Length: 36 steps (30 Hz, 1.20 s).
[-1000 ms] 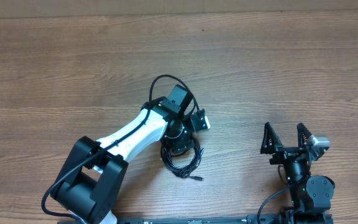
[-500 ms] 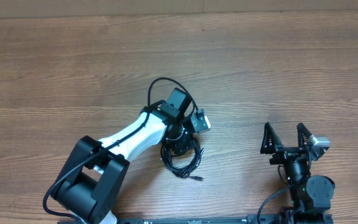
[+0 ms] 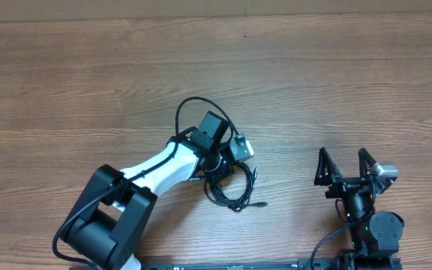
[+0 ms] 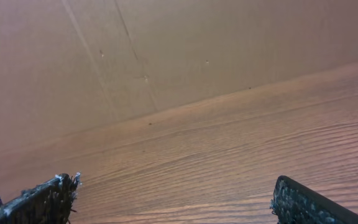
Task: Untangle cables
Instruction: 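Lift the gripped cable bundle upward with the left gripper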
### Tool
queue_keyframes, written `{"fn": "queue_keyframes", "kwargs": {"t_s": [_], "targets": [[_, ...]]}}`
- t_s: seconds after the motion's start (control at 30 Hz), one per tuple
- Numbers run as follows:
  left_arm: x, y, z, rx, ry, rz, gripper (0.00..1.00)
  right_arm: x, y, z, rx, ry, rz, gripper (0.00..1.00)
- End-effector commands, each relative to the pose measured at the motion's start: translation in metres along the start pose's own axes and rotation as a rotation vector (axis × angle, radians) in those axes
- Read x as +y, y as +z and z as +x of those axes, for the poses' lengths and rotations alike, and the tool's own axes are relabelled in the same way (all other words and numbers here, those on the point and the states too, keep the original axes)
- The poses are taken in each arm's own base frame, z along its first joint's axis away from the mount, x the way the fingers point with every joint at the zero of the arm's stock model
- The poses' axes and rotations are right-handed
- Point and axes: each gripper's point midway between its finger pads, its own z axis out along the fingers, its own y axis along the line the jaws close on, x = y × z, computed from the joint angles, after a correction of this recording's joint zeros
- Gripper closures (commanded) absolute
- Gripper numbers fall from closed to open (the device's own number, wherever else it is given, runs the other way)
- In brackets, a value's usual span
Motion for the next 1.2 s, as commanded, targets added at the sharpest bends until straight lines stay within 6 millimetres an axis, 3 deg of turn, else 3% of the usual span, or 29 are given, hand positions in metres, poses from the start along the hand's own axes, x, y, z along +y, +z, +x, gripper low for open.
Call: {"fn": "queue_keyframes", "kwargs": {"t_s": [0.0, 0.2, 0.43, 0.87, 1.0, 1.17], "targets": [[-0.010, 0.011, 0.021, 0.056, -0.039, 0.021, 0.96, -0.003, 0.000, 0.001, -0.009, -0.008, 0.011, 0.00], [0.000, 0.007, 0.004, 0.013, -0.244, -0.007, 0.96, -0.003, 0.000, 0.001, -0.009, -0.008, 0.011, 0.00], [0.038, -0.017, -0.025, -0.047, -0.808, -0.156, 0.96, -0.003, 0.000, 0.001, -0.009, -0.008, 0.011, 0.00], [0.053, -0.056, -0.057, -0.078, -1.201, -0.153, 0.96, -0.003, 0.000, 0.001, -0.009, -0.008, 0.011, 0.00], [0.060, -0.059, -0.051, -0.087, -1.350, -0.183, 0.96, -0.003, 0.000, 0.001, -0.009, -0.008, 0.011, 0.00], [0.064, -0.064, -0.017, -0.031, -1.706, -0.294, 0.96, -0.003, 0.000, 0.001, -0.009, -0.008, 0.011, 0.00]]}}
